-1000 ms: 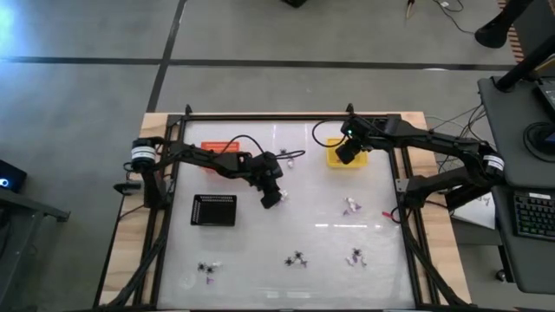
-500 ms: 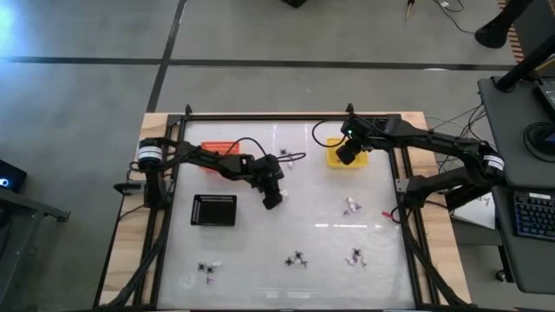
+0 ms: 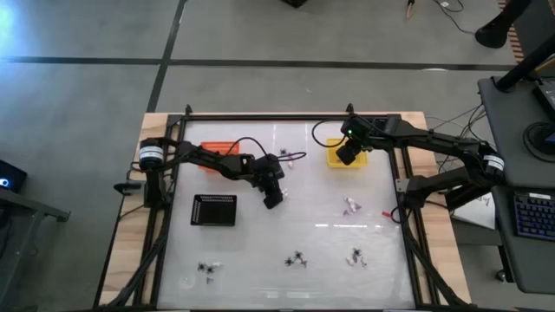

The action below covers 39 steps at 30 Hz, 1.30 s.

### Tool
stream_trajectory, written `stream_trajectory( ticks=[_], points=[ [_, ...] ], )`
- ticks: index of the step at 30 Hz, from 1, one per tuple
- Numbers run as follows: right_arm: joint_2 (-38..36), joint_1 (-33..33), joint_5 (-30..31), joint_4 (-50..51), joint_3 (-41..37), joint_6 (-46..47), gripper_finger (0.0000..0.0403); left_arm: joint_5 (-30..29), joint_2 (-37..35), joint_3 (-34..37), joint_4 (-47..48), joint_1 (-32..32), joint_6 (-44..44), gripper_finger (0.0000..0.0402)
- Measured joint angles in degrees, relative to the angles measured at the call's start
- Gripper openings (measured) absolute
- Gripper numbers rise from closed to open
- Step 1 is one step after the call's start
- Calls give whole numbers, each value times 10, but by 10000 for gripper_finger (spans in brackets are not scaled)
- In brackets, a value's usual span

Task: Sort Halloween decoration
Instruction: Put the white skeleton toy into the black bin

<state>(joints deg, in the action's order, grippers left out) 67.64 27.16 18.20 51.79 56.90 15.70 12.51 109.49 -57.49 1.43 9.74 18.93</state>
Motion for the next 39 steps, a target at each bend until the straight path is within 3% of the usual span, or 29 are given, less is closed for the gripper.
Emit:
stream_trajectory(
  ticks=[14, 31, 39],
  points=[
    [0, 0, 14, -2, 0, -3, 123, -1, -63, 0, 50, 0, -2, 0],
    [0, 0, 13, -48, -1, 17, 123, 0, -265, 0, 372, -32, -15, 0],
    [0, 0, 6, -61, -1, 54, 123, 1, -324, 6, 516, -59, -15, 0]
  ],
)
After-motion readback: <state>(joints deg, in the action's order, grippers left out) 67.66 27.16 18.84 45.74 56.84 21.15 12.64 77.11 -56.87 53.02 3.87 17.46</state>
